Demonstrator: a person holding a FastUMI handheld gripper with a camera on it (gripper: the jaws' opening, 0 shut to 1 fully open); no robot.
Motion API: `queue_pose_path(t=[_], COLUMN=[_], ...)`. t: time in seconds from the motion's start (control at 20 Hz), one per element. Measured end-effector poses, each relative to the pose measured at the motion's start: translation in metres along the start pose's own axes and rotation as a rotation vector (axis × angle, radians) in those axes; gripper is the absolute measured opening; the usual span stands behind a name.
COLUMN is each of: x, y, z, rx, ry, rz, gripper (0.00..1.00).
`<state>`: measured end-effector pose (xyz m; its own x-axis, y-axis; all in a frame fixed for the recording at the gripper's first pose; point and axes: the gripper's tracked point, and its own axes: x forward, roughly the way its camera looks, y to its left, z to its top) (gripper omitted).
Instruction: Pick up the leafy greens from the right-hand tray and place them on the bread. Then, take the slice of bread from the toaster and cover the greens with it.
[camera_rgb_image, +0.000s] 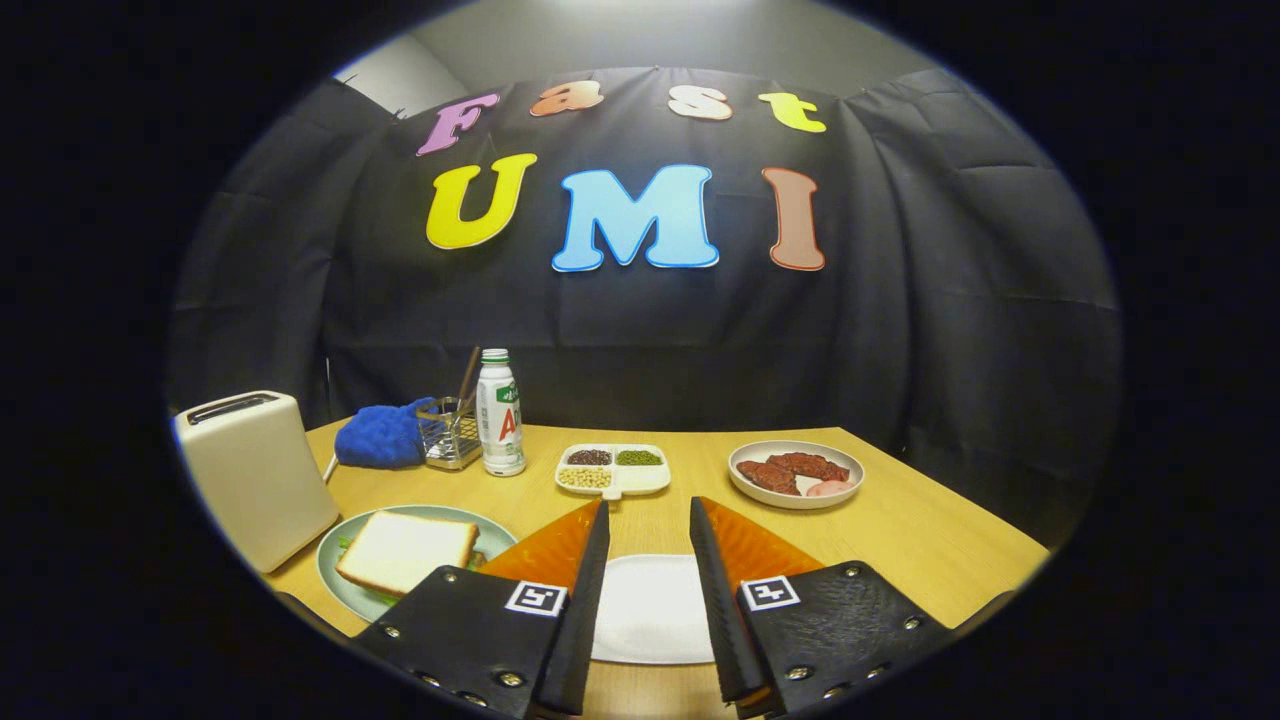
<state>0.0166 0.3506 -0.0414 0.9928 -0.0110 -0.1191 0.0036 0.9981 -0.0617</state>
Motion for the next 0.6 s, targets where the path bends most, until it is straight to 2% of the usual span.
queue_pose_path(t=[0.1, 0.4, 0.6], x=[0.002, 0.001, -0.001], y=[-0.011, -0.058, -0.074], z=[0.004, 0.003, 0.003], rx=[-0.027, -0.085, -0.079], ry=[-0.032, -0.039, -0.02], rz=[0.047, 0.004, 0.043], gripper=[0.49, 0.49, 0.49])
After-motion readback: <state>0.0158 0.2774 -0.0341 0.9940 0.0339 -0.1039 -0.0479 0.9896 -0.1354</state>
